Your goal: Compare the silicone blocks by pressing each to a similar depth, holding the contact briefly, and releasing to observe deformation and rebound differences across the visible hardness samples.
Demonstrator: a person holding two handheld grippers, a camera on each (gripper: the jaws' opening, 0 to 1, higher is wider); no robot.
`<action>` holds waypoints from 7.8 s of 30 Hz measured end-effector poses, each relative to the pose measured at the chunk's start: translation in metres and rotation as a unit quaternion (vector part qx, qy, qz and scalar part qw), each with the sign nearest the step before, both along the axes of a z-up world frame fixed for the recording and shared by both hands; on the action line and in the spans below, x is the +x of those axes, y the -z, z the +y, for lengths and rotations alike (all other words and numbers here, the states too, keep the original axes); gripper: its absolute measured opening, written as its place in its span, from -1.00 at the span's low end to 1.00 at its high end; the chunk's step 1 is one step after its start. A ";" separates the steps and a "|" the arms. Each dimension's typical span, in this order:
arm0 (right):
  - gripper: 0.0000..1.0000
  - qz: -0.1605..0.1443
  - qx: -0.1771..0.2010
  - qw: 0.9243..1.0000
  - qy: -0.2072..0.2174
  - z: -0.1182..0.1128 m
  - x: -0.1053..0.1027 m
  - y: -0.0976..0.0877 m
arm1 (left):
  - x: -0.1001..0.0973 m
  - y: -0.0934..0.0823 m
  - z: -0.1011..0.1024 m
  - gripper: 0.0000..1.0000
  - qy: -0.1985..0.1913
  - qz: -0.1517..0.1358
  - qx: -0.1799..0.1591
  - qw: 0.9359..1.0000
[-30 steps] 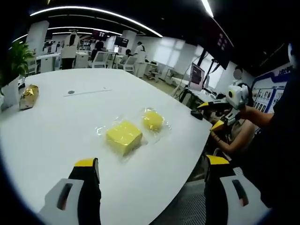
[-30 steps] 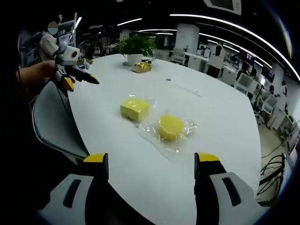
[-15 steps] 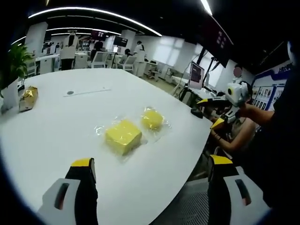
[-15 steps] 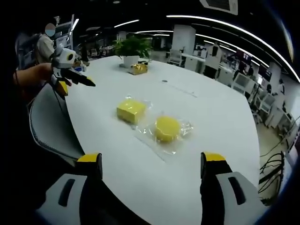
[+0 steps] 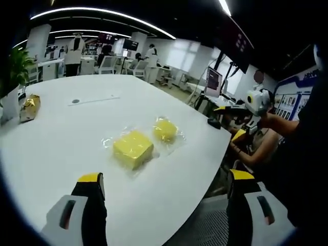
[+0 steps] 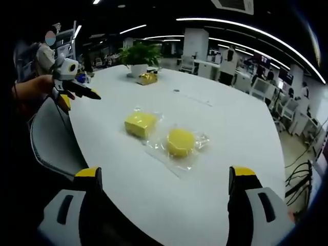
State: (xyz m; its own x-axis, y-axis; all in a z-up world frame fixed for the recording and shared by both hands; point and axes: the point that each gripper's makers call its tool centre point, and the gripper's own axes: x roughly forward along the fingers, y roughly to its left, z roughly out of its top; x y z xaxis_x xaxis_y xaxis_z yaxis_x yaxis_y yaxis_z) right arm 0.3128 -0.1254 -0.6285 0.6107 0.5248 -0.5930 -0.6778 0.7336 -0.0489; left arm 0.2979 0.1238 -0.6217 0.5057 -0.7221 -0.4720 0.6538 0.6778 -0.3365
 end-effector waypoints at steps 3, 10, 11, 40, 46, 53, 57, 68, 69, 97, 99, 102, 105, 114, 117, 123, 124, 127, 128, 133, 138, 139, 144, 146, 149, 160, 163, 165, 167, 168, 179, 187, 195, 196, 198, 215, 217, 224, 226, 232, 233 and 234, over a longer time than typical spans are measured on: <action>0.90 0.001 -0.005 1.000 -0.002 0.001 -0.001 0.001 | -0.001 0.001 0.000 0.98 0.002 0.001 0.003 1.000; 0.84 0.003 -0.007 1.000 -0.002 -0.001 -0.002 0.001 | -0.002 0.002 0.000 0.98 0.001 0.005 0.001 1.000; 0.84 0.004 -0.010 1.000 -0.002 -0.001 -0.002 0.002 | -0.002 0.002 0.000 0.98 0.001 0.005 0.001 1.000; 0.76 0.004 -0.010 1.000 -0.008 0.001 -0.003 0.002 | -0.003 0.005 -0.001 0.98 0.005 0.010 0.004 1.000; 0.72 0.007 -0.009 1.000 -0.010 0.001 -0.003 0.003 | -0.003 0.007 -0.001 0.98 0.003 0.014 0.000 1.000; 0.66 0.003 -0.007 1.000 -0.008 0.001 -0.002 0.001 | 0.008 0.012 0.002 0.98 -0.011 0.032 -0.011 0.999; 0.61 0.003 -0.008 1.000 -0.008 0.000 -0.002 0.002 | 0.023 0.019 0.009 0.95 -0.029 0.055 -0.010 0.998; 0.56 0.007 -0.006 1.000 0.000 -0.006 -0.001 0.003 | 0.079 0.023 0.012 0.76 -0.084 0.116 -0.085 0.986; 0.56 0.006 -0.005 1.000 0.001 -0.006 0.000 0.002 | 0.085 0.024 0.014 0.73 -0.102 0.127 -0.098 0.982; 0.40 0.017 0.008 1.000 -0.010 -0.022 -0.028 -0.001 | 0.169 0.096 0.009 -0.34 -0.247 0.273 -0.273 0.889; 0.38 0.016 0.004 1.000 -0.010 -0.024 -0.029 0.000 | 0.165 0.097 0.004 -0.38 -0.234 0.276 -0.269 0.893; 0.37 0.019 0.002 1.000 -0.005 -0.027 -0.027 0.001 | 0.160 0.099 -0.002 -0.45 -0.218 0.280 -0.261 0.898; 0.37 0.019 0.000 1.000 -0.004 -0.027 -0.026 0.001 | 0.159 0.100 -0.004 -0.50 -0.213 0.284 -0.263 0.897; 0.44 0.020 0.019 1.000 0.014 -0.027 -0.021 -0.004 | 0.164 0.101 0.002 -0.79 -0.230 0.278 -0.273 0.892; 0.39 0.022 0.034 0.999 0.024 -0.029 -0.019 -0.007 | 0.164 0.102 0.002 -0.84 -0.228 0.275 -0.275 0.893; 0.39 0.022 0.034 0.999 0.029 -0.029 -0.021 -0.005 | 0.163 0.089 -0.007 -1.00 -0.184 0.226 -0.250 0.923; 0.39 0.021 0.034 0.999 0.028 -0.029 -0.022 -0.005 | 0.162 0.089 -0.009 -1.00 -0.176 0.221 -0.239 0.929; 0.38 0.022 0.035 0.999 0.027 -0.029 -0.023 -0.005 | 0.162 0.083 -0.011 -1.00 -0.163 0.201 -0.226 0.939; 0.38 0.022 0.035 0.999 0.028 -0.029 -0.023 -0.004 | 0.163 0.080 -0.011 -1.00 -0.160 0.193 -0.226 0.941; 0.36 0.023 0.030 0.999 0.027 -0.030 -0.027 -0.002 | 0.163 0.059 -0.014 -1.00 -0.131 0.156 -0.217 0.955; 0.34 0.017 0.033 0.999 0.027 -0.028 -0.027 -0.006 | 0.154 0.018 -0.022 -1.00 -0.108 0.103 -0.248 0.957; 0.35 0.014 0.036 0.999 0.027 -0.027 -0.027 -0.007 | 0.148 0.012 -0.025 -1.00 -0.099 0.097 -0.244 0.960; 0.32 0.013 0.030 0.999 0.013 -0.022 -0.030 -0.007 | 0.144 -0.004 -0.019 -1.00 -0.068 0.011 -0.148 0.987; 0.30 0.016 0.030 0.999 0.012 -0.022 -0.031 -0.006 | 0.144 -0.013 -0.018 -1.00 -0.064 -0.003 -0.145 0.987; 0.30 0.016 0.033 0.999 0.008 -0.021 -0.035 -0.007 | 0.140 -0.023 -0.017 -1.00 -0.043 -0.037 -0.098 0.994; 0.32 0.006 0.028 1.000 -0.011 -0.016 -0.038 -0.012 | 0.118 -0.070 -0.038 -1.00 0.052 -0.118 -0.028 0.991; 0.33 0.006 0.028 0.999 -0.028 -0.010 -0.039 -0.014 | 0.108 -0.088 -0.052 -1.00 0.089 -0.143 -0.038 0.985; 0.34 0.003 0.026 0.999 -0.036 -0.007 -0.038 -0.017 | 0.104 -0.095 -0.057 -1.00 0.098 -0.148 -0.031 0.984; 0.35 -0.003 0.032 0.999 -0.039 -0.004 -0.033 -0.022 | 0.103 -0.106 -0.061 -1.00 0.104 -0.167 -0.033 0.980; 0.36 -0.005 0.036 0.999 -0.040 -0.003 -0.031 -0.025 | 0.103 -0.110 -0.063 -1.00 0.106 -0.164 -0.039 0.980; 0.51 -0.034 0.038 0.993 -0.103 0.028 -0.005 -0.049 | 0.071 -0.139 -0.099 -1.00 0.201 -0.188 -0.040 0.960; 0.57 -0.069 0.135 0.979 -0.134 0.065 0.018 -0.087 | 0.058 -0.152 -0.118 -1.00 0.232 -0.187 -0.053 0.953; 0.43 -0.085 0.161 0.968 -0.175 0.088 0.028 -0.101 | 0.044 -0.158 -0.135 -1.00 0.271 -0.182 -0.060 0.943; 0.39 -0.085 0.162 0.966 -0.183 0.091 0.028 -0.101 | 0.043 -0.158 -0.137 -1.00 0.275 -0.181 -0.061 0.943; 0.28 -0.077 0.173 0.962 -0.195 0.098 0.029 -0.100 | 0.042 -0.159 -0.139 -1.00 0.280 -0.183 -0.059 0.940; -0.25 0.006 0.256 0.937 -0.238 0.128 0.019 -0.094 | 0.029 -0.160 -0.147 -1.00 0.324 -0.186 -0.058 0.926; -0.26 0.008 0.256 0.938 -0.235 0.129 0.020 -0.093 | 0.029 -0.159 -0.146 -1.00 0.324 -0.189 -0.054 0.926; -0.49 -0.010 0.238 0.941 -0.241 0.131 0.018 -0.089 | 0.028 -0.154 -0.143 -1.00 0.322 -0.177 -0.050 0.928; -0.55 -0.010 0.242 0.940 -0.239 0.132 0.018 -0.093 | 0.030 -0.157 -0.141 -1.00 0.317 -0.176 -0.060 0.930; -0.69 -0.029 0.215 0.946 -0.242 0.137 0.019 -0.096 | 0.030 -0.158 -0.139 -1.00 0.308 -0.174 -0.062 0.933; -0.71 -0.017 0.204 0.948 -0.243 0.136 0.018 -0.094 | 0.031 -0.157 -0.138 -1.00 0.308 -0.175 -0.057 0.933; -0.73 -0.016 0.197 0.949 -0.245 0.138 0.018 -0.093 | 0.031 -0.156 -0.137 -1.00 0.307 -0.176 -0.055 0.934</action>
State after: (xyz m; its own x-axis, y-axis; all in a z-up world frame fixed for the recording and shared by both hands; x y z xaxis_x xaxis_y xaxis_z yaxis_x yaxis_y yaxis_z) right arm 0.3307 0.0123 -0.5358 0.2497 0.9278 -0.2771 -0.9455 0.2954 0.1371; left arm 0.3287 -0.0133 -0.4653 0.0895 -0.9615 -0.2598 0.9910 0.1120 -0.0730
